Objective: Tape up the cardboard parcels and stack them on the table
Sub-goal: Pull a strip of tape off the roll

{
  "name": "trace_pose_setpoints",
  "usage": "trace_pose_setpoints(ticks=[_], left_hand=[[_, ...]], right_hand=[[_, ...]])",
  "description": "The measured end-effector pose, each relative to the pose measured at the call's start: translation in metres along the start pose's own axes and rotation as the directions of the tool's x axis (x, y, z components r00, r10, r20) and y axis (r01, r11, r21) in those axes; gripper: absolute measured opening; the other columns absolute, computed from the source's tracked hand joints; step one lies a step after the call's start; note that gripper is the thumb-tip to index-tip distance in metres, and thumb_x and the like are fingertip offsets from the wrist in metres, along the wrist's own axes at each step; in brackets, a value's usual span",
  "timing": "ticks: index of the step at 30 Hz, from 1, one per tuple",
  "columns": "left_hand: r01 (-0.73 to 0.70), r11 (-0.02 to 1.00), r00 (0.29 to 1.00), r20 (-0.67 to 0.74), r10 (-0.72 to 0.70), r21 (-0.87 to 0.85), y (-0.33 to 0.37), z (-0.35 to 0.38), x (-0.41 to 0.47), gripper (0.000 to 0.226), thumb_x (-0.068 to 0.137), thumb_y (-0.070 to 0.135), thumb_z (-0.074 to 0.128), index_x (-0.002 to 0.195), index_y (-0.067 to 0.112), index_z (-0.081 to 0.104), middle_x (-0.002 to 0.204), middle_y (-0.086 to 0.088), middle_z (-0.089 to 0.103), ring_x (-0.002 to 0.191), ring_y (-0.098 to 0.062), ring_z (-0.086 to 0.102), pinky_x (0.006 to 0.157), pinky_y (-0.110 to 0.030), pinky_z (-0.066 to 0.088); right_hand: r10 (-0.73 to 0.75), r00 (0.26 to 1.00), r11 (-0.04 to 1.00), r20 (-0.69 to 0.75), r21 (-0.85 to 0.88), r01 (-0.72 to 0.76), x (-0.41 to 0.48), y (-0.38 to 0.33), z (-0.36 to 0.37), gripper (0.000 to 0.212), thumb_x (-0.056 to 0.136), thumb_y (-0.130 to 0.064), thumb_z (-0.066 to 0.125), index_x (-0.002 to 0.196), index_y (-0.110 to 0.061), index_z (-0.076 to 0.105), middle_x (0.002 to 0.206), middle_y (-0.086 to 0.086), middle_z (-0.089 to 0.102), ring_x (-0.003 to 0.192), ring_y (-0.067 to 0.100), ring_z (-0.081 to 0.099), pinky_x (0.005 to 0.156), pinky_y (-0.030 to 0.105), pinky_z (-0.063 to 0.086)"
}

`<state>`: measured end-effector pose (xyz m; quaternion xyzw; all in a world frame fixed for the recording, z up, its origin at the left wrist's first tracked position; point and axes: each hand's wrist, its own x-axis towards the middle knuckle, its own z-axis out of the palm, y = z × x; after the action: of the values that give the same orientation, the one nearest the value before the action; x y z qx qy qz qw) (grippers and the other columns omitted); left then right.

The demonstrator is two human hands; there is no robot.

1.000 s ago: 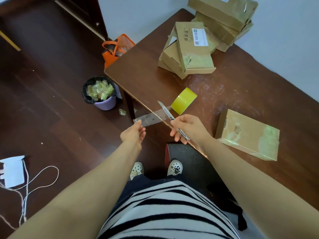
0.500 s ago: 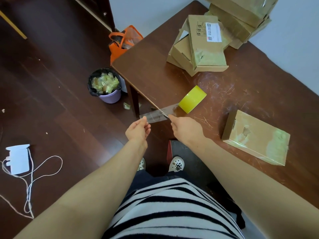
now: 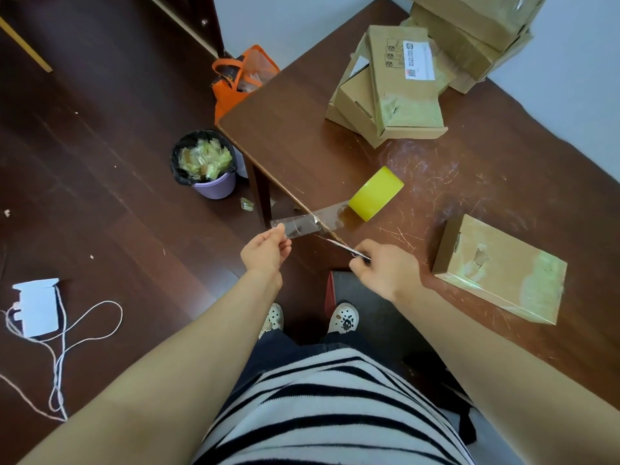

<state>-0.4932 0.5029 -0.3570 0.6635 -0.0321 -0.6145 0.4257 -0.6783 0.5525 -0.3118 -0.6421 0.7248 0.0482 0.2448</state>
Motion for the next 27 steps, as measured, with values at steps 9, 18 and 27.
trace_pose_setpoints(ticks=[9, 18, 27], left_hand=[[-0.040, 0.994, 0.999, 0.007, 0.040, 0.105, 0.004, -0.022, 0.007, 0.016, 0.090, 0.007, 0.064, 0.075, 0.008, 0.058, 0.068, -0.006, 0.056, 0.055, -0.010, 0.053, 0.051, -0.013, 0.051], [-0.038, 0.967, 0.928, 0.369, -0.060, 0.253, 0.018, -0.020, -0.014, 0.010, 0.083, 0.010, 0.071, 0.075, 0.008, 0.066, 0.057, 0.001, 0.062, 0.055, -0.008, 0.062, 0.053, -0.017, 0.052], [-0.120, 0.911, 0.843, 0.526, -0.117, 0.395, 0.011, 0.017, -0.040, 0.007, 0.084, 0.009, 0.070, 0.079, 0.007, 0.065, 0.059, 0.001, 0.062, 0.054, -0.007, 0.062, 0.052, -0.016, 0.051]], right_hand=[[0.118, 0.987, 0.979, -0.106, 0.178, -0.097, -0.008, 0.039, 0.009, 0.029, 0.096, -0.022, 0.047, 0.123, -0.017, 0.056, 0.119, 0.003, 0.055, 0.100, 0.020, 0.058, 0.075, 0.024, 0.041], [0.097, 0.919, 0.973, -0.383, 0.230, -0.007, -0.004, 0.019, 0.015, 0.021, 0.095, -0.019, 0.051, 0.109, -0.016, 0.066, 0.113, 0.003, 0.062, 0.107, 0.021, 0.053, 0.094, 0.037, 0.039], [0.136, 0.967, 0.311, 0.215, 0.918, -0.247, -0.025, -0.010, -0.015, 0.035, 0.078, -0.042, 0.074, 0.089, -0.009, 0.067, 0.074, 0.008, 0.073, 0.065, 0.016, 0.069, 0.060, 0.024, 0.054]])
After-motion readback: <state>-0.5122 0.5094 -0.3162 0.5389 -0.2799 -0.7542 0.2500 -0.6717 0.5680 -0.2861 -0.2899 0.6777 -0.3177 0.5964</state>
